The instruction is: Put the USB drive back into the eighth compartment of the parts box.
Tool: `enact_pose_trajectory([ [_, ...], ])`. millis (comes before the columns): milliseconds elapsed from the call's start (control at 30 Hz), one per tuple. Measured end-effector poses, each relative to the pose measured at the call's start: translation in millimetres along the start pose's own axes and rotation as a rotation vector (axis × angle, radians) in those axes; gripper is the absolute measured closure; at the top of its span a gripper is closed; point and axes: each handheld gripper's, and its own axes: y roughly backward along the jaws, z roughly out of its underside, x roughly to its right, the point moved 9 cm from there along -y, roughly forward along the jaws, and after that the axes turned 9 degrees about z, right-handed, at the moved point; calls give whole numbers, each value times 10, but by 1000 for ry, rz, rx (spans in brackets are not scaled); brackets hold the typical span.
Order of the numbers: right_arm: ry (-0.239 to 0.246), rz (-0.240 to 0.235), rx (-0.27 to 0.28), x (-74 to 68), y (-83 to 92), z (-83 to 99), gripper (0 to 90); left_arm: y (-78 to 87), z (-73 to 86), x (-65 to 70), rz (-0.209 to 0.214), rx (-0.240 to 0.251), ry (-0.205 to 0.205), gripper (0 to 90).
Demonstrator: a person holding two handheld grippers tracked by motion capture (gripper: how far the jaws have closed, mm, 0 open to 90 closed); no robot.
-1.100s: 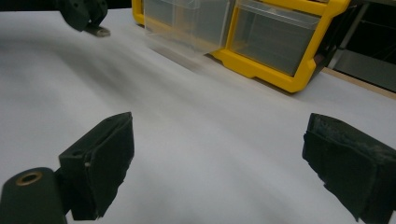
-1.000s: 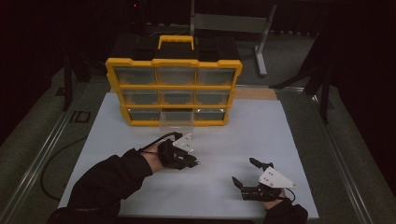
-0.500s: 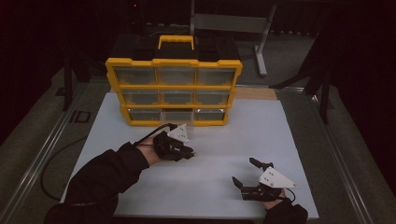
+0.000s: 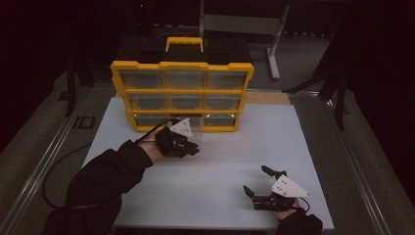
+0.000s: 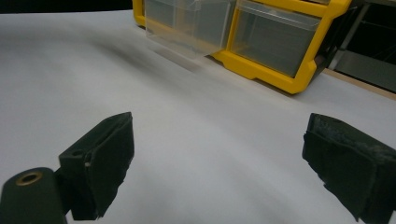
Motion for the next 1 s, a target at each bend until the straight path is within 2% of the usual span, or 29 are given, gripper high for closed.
enact_pose_trajectory([
  [233,-1,0,-3,0,-2,3,91,85,1,-127,-27,10,15,802],
  [300,-2,0,-4,0,-3,5,91,85,1,-127,-27,10,15,802],
  [400,-1,0,-2,0,-2,3,92,134,-8,-211,-49,14,23,803],
  [700,-4,1,-1,4,-3,3,91,268,15,-396,-87,38,59,802],
  [1000,-3,-1,-6,0,-2,8,91,327,56,-591,-129,53,100,802],
])
